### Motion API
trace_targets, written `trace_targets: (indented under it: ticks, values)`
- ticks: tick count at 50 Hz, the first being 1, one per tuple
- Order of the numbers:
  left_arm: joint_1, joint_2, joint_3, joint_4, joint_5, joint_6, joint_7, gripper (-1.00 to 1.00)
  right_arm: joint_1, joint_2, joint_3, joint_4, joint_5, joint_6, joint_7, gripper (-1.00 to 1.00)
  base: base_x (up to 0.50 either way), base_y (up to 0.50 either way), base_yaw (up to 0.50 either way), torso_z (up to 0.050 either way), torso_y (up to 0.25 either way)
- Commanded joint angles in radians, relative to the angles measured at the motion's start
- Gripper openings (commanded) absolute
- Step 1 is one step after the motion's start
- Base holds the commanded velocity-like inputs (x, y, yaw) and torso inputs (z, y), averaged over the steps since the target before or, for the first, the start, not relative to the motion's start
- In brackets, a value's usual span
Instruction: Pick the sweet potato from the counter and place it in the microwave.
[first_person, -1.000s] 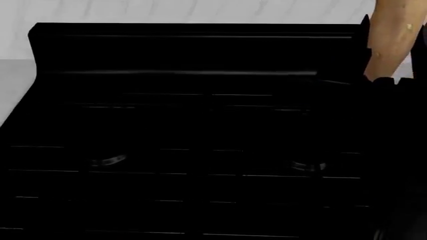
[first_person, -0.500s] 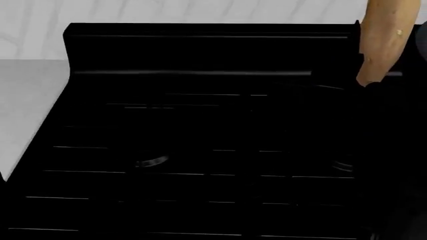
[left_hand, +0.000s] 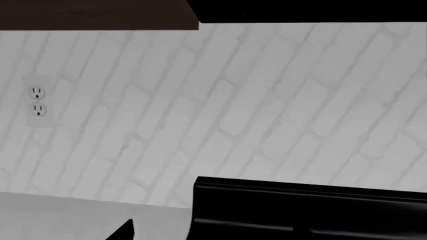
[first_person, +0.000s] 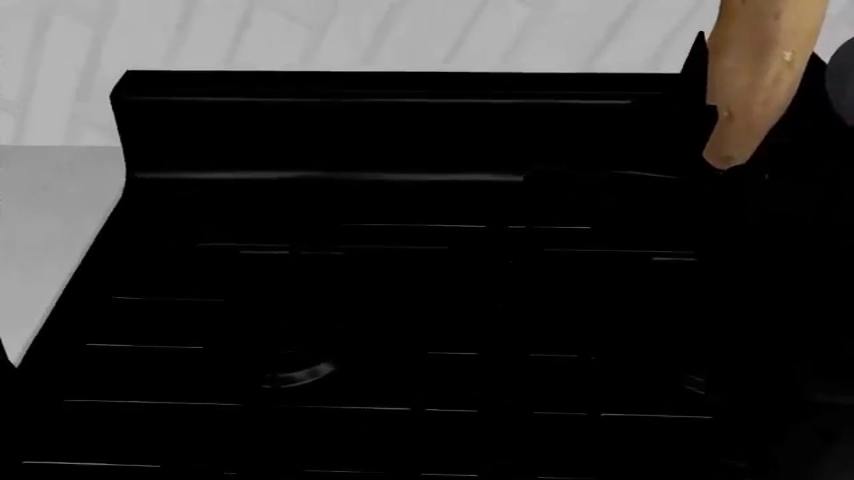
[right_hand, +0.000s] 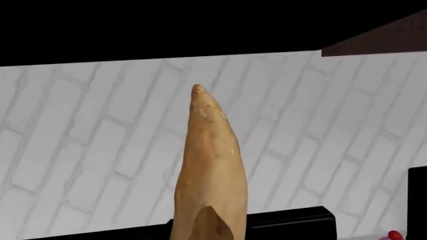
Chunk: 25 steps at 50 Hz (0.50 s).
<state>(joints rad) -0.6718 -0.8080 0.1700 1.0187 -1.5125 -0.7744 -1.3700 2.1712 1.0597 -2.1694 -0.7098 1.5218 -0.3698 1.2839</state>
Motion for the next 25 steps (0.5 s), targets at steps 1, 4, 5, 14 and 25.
trace_targets:
  ticks: [1,4,5,14,25]
  values:
    - [-0.002,-0.008,0.001,0.005,-0.006,0.003,-0.005,1.00,0.005,-0.002,0.026,-0.007,-0.022,0.029,0.009,-1.00,0.18,0.23,0.00,0.000,0.000]
    - [-0.003,-0.012,-0.001,0.004,-0.010,0.006,-0.003,1.00,0.004,-0.002,0.030,-0.009,-0.021,0.031,0.009,-1.00,0.10,0.27,0.00,0.000,0.000]
    - [-0.002,-0.012,-0.001,0.005,-0.009,0.006,-0.004,1.00,0.002,-0.002,0.031,-0.009,-0.021,0.032,0.009,-1.00,0.07,0.29,0.00,0.000,0.000]
    - [-0.006,-0.012,0.001,0.001,-0.007,0.008,-0.002,1.00,-0.004,-0.003,0.043,-0.001,-0.015,0.034,0.002,-1.00,0.07,0.29,0.00,0.000,0.000]
    - [-0.007,-0.009,0.008,-0.004,0.005,0.005,0.000,1.00,0.023,-0.008,0.048,-0.010,-0.018,0.097,0.037,-1.00,0.02,0.07,0.00,0.000,0.001]
